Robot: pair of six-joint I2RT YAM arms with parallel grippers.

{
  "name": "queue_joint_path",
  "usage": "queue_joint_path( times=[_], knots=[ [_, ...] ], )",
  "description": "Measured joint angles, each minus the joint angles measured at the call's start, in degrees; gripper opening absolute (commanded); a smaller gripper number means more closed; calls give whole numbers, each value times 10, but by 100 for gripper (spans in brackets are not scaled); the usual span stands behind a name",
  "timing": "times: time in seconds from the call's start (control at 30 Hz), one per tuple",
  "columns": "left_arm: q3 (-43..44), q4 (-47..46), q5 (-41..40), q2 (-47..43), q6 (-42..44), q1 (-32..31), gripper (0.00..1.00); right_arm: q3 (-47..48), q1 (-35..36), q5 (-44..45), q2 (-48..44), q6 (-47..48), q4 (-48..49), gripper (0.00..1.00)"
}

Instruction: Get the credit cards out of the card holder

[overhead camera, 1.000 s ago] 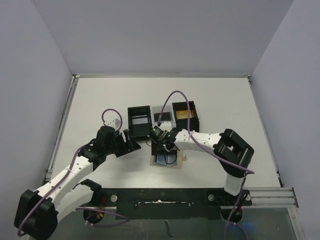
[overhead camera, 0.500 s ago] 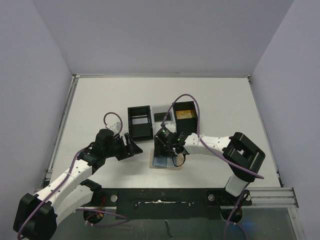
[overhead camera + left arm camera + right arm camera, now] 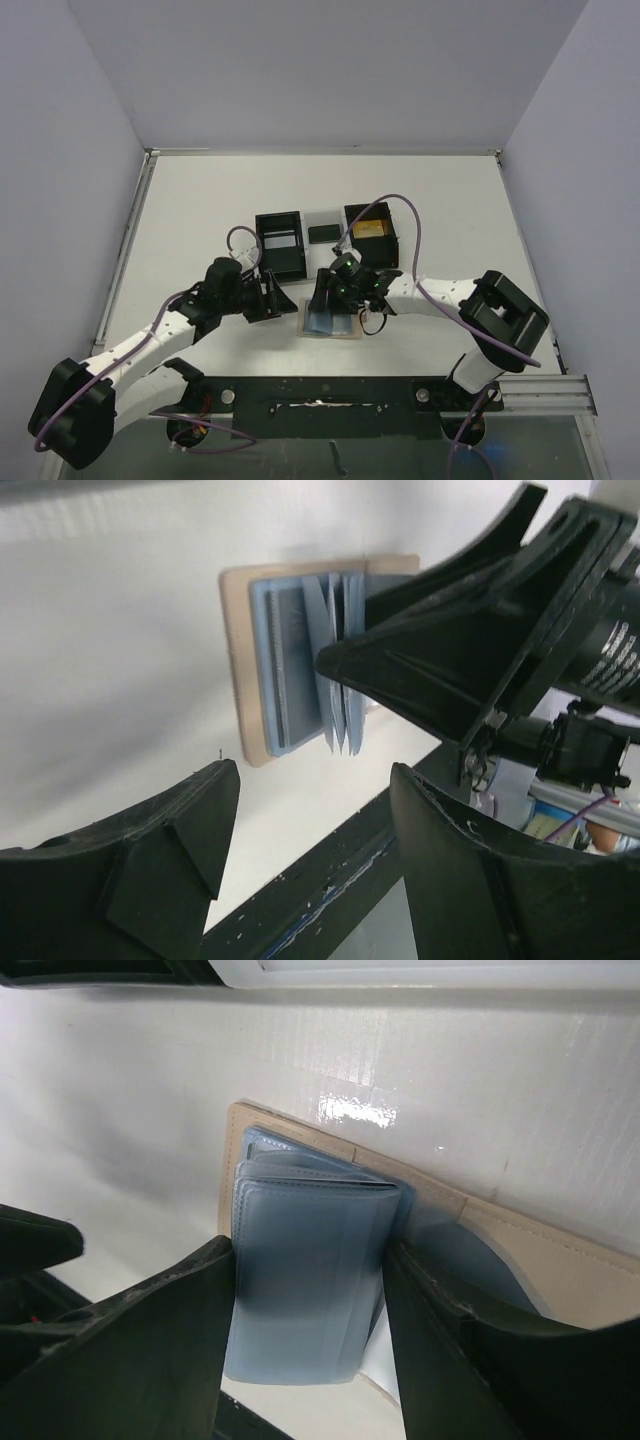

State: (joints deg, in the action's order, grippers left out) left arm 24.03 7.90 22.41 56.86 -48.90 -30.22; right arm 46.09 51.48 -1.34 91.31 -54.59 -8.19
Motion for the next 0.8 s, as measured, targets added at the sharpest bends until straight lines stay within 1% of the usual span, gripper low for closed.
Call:
queue_joint_path(
  times=[0.13,0.17,0.33,0.57,0.8],
  knots=[
    [0,-25,3,21,-3,-37,55,-33,-19,-39,-19,-5,46,50],
    [0,-36,3,28,-4,-48,52,-42,-24,-52,-24,-6,58,50],
    [2,-83,5,72,-11,-82,45,-59,-37,-83,-27,-14,88,50],
    [3,-115,6,137,-14,-98,43,-64,-39,-94,-27,-21,102,50],
    [6,-137,21,172,-8,-107,43,-68,-43,-107,-27,-30,110,51]
  ],
)
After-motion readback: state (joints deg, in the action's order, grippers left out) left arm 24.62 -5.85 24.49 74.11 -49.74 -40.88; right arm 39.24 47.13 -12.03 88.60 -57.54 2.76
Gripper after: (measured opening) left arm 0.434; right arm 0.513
